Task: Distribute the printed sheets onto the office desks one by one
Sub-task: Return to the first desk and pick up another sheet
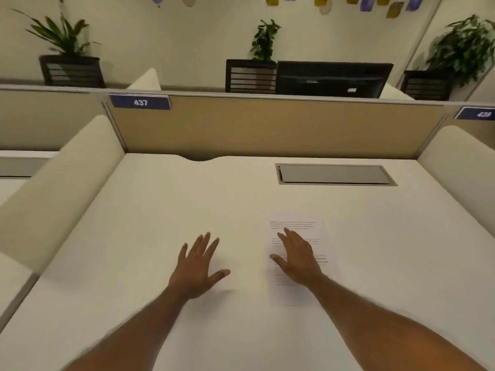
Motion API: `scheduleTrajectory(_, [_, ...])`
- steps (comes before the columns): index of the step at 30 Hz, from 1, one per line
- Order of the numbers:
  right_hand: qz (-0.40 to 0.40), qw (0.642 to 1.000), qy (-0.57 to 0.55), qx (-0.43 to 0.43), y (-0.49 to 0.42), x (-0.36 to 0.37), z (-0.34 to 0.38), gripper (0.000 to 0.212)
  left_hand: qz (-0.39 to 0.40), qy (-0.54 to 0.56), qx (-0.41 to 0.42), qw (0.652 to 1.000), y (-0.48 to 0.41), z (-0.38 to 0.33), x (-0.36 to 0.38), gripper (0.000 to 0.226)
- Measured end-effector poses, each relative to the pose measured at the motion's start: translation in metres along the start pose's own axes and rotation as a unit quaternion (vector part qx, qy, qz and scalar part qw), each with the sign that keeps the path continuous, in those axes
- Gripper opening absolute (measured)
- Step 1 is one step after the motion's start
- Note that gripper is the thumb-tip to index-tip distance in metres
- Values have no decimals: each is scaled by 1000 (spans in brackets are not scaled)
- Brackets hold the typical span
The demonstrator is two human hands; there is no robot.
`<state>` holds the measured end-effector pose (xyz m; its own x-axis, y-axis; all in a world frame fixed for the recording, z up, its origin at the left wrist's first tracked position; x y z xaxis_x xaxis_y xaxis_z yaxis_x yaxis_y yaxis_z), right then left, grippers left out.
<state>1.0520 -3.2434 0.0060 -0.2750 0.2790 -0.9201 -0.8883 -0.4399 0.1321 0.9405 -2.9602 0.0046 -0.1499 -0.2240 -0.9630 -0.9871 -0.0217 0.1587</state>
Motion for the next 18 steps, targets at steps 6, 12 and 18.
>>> scheduleTrajectory(6, [38,986,19,-160,-20,36,132,76,-59,-15,-134,989,93,91,-30,103])
scheduleTrajectory(12, [55,951,39,-302,-18,76,290,78,-101,-14,-237,966,194,182,-53,104])
scheduleTrajectory(18, [69,916,46,-392,6,132,454,78,-107,-32,-332,937,316,294,-66,102])
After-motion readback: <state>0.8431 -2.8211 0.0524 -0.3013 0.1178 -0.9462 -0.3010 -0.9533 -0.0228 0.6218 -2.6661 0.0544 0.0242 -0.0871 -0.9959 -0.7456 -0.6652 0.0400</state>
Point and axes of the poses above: each hand's wrist, its own y-axis away from the middle knuckle, its own x-axis out of the palm, z = x × y, the point moved 1 cm from there along -y, towards the middle knuckle, and after that the axes turned 4 degrees about z, right-handed, at the moved point
